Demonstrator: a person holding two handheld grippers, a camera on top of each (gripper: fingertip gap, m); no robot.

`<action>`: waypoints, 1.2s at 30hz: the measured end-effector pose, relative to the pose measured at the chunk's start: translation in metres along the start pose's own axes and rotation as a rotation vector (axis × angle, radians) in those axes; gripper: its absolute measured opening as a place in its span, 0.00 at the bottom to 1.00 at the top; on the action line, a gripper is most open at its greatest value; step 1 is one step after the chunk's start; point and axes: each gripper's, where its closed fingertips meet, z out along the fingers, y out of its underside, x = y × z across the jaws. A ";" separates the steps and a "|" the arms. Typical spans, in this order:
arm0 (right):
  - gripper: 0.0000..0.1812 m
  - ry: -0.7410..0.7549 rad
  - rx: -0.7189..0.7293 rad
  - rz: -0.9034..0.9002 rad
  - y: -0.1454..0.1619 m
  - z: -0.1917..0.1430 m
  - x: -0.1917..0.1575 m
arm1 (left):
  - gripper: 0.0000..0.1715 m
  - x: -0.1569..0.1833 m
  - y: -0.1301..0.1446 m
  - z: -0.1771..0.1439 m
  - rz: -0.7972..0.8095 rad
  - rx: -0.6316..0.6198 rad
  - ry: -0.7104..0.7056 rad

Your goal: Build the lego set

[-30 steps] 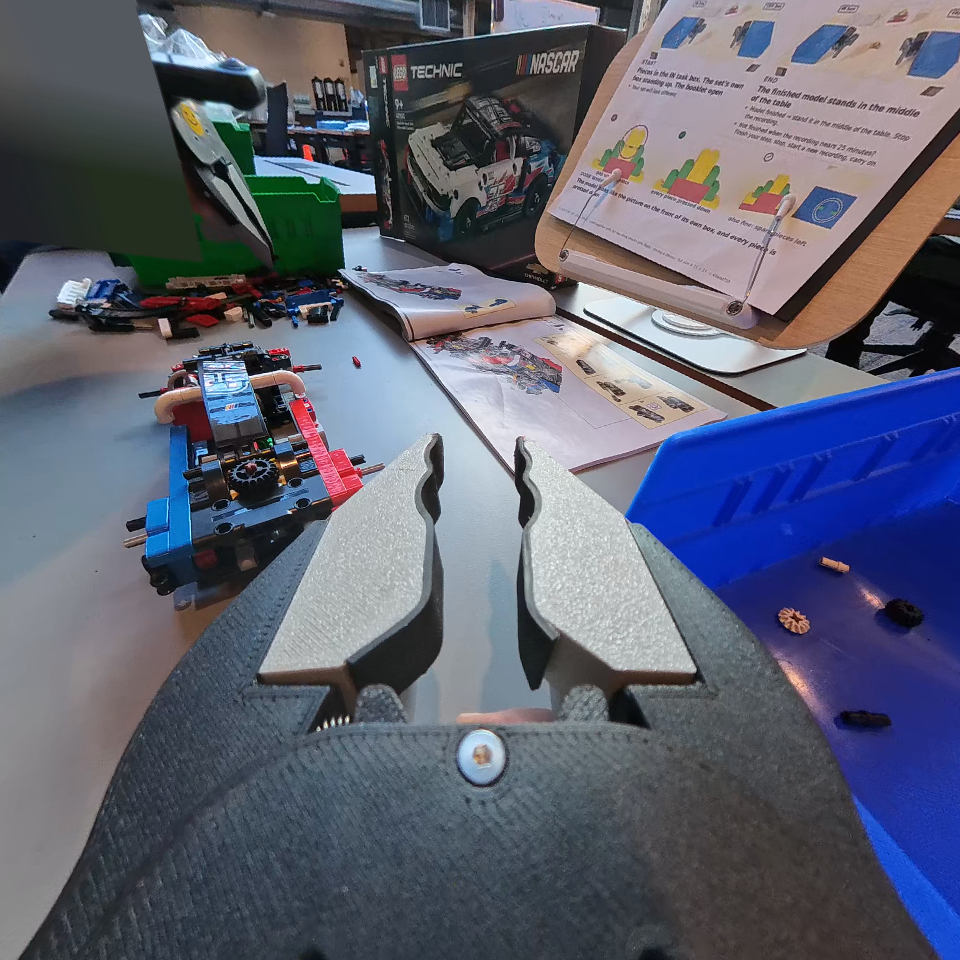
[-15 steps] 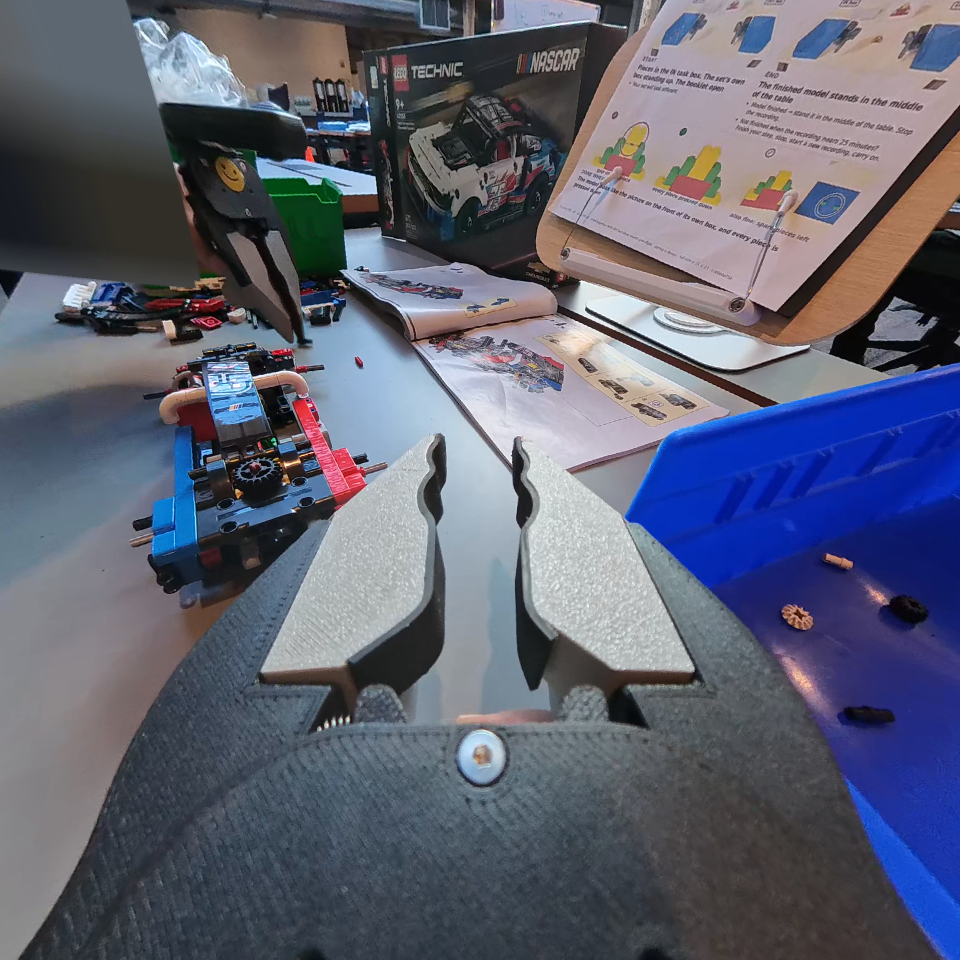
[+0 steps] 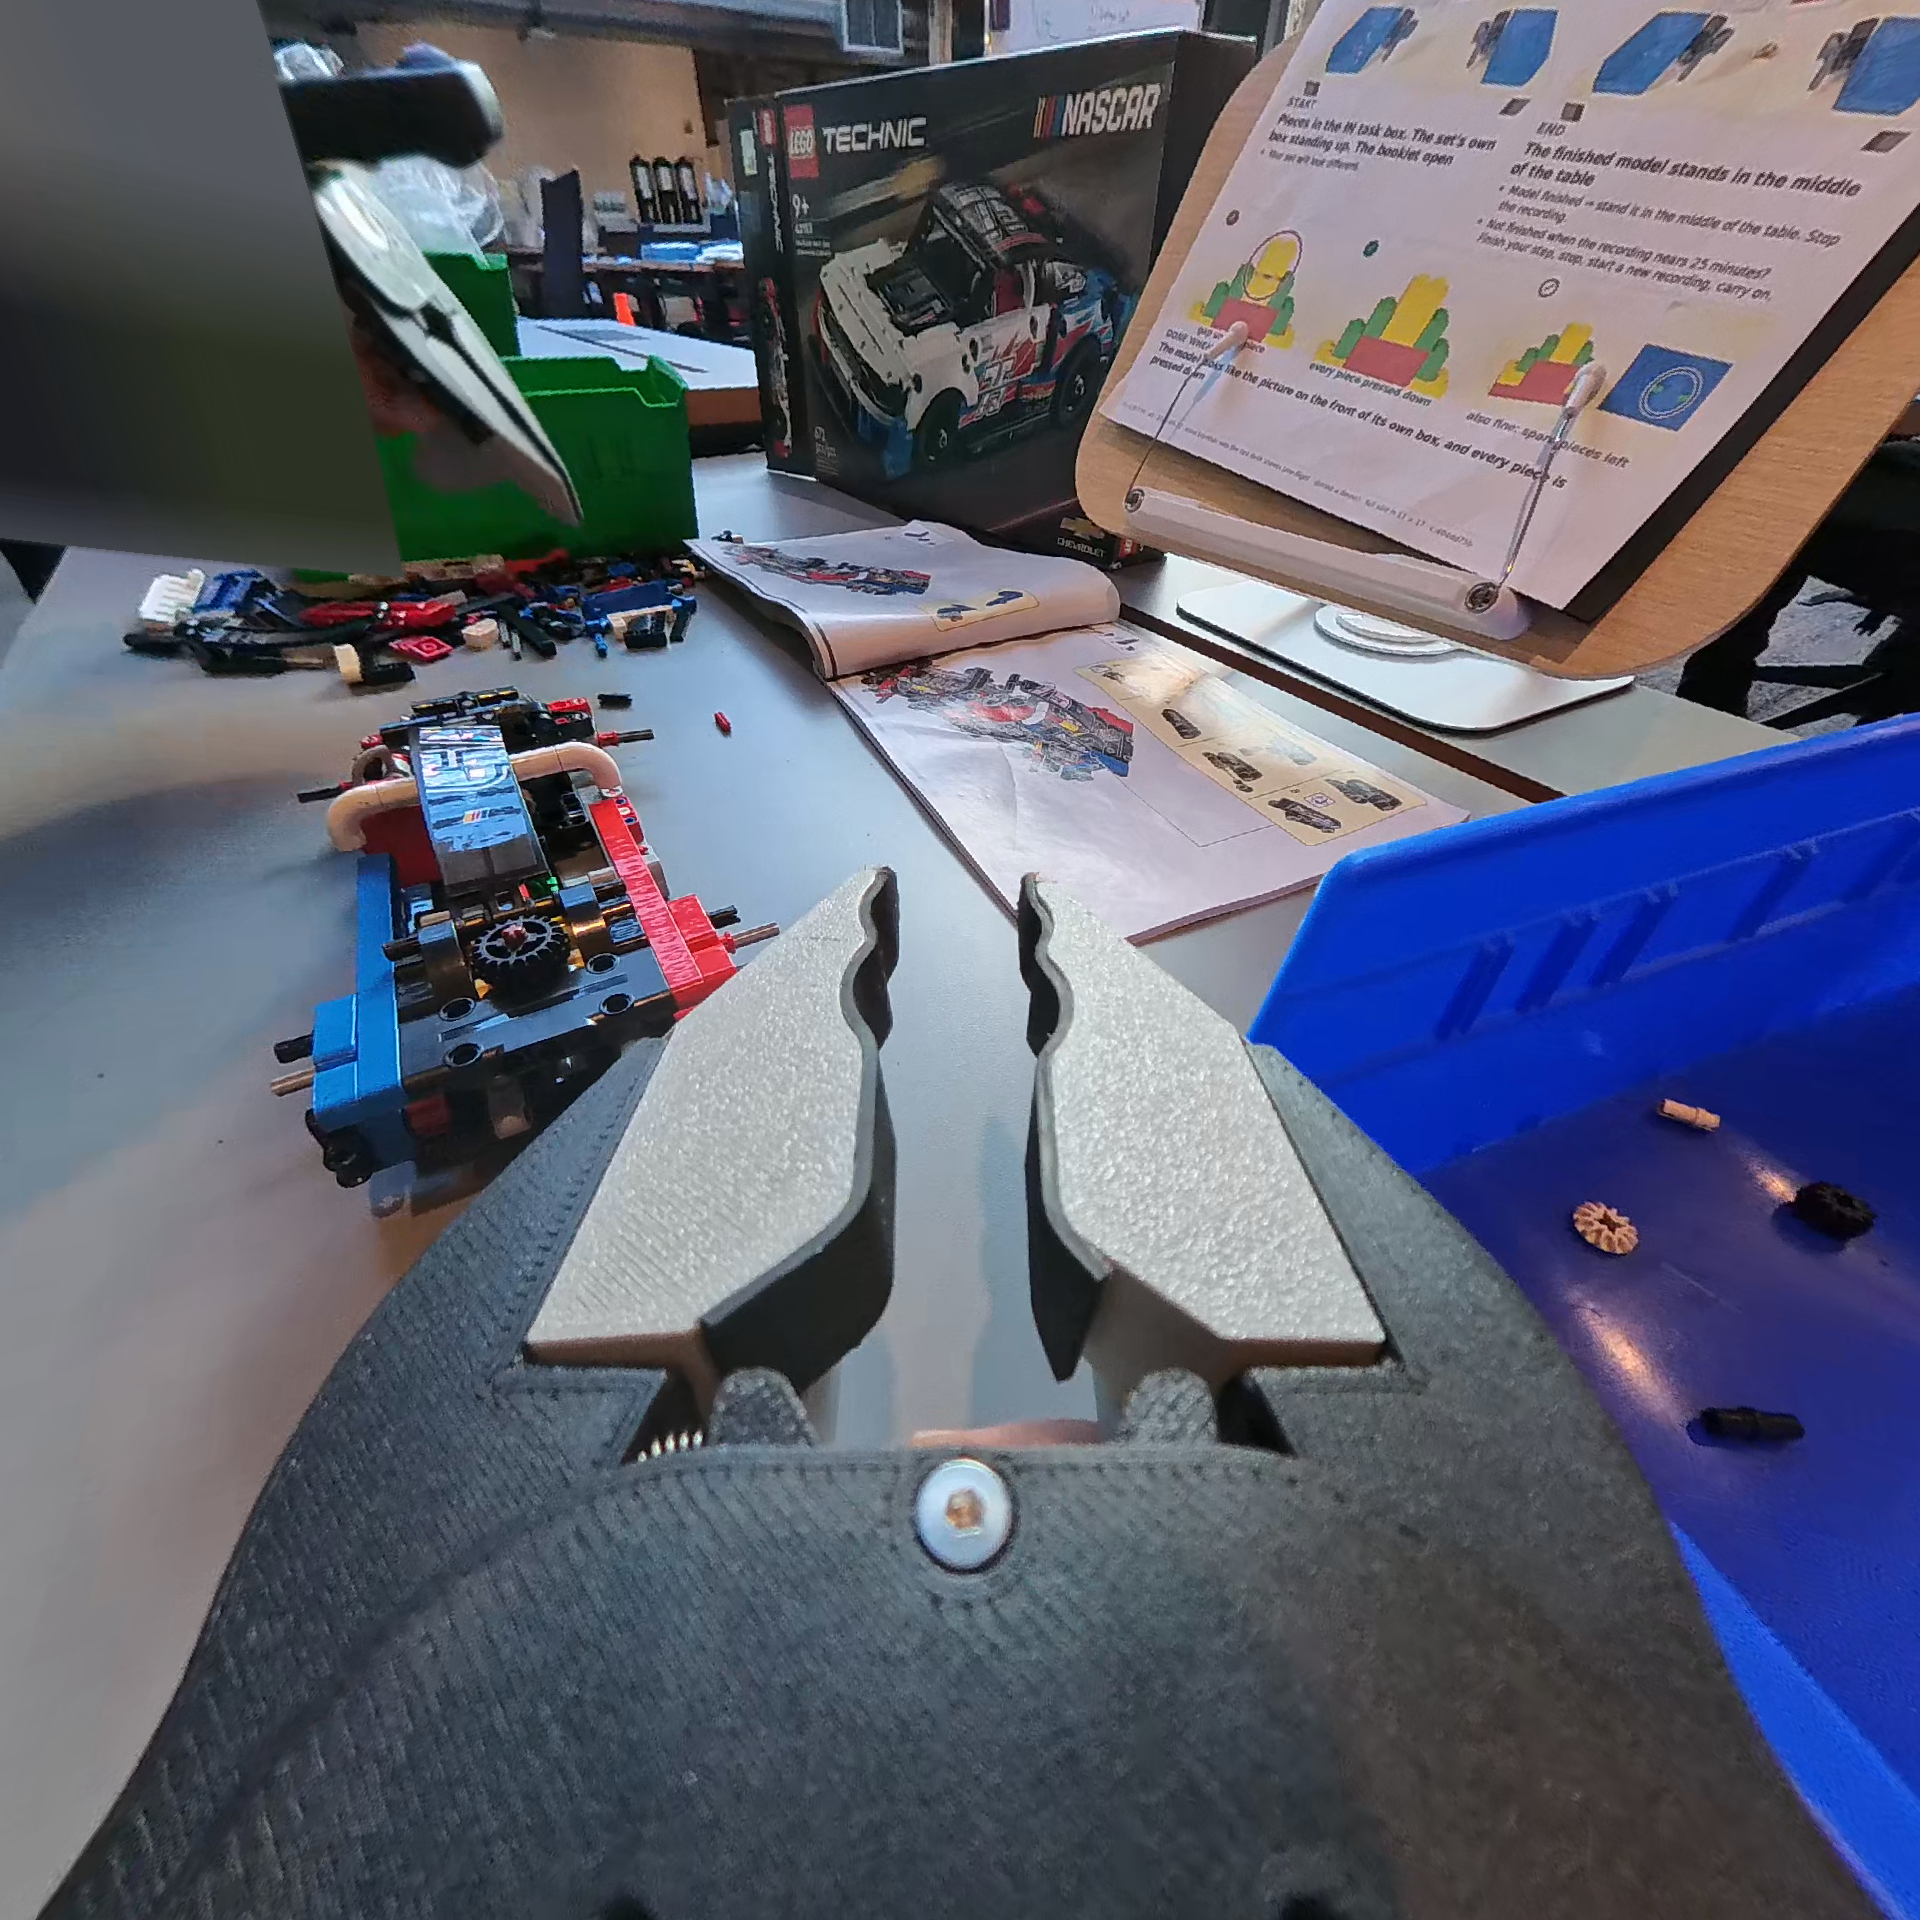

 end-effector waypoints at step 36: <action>0.09 0.000 0.006 0.039 -0.001 -0.003 0.002 | 0.01 0.001 0.009 0.010 -0.104 -0.113 0.064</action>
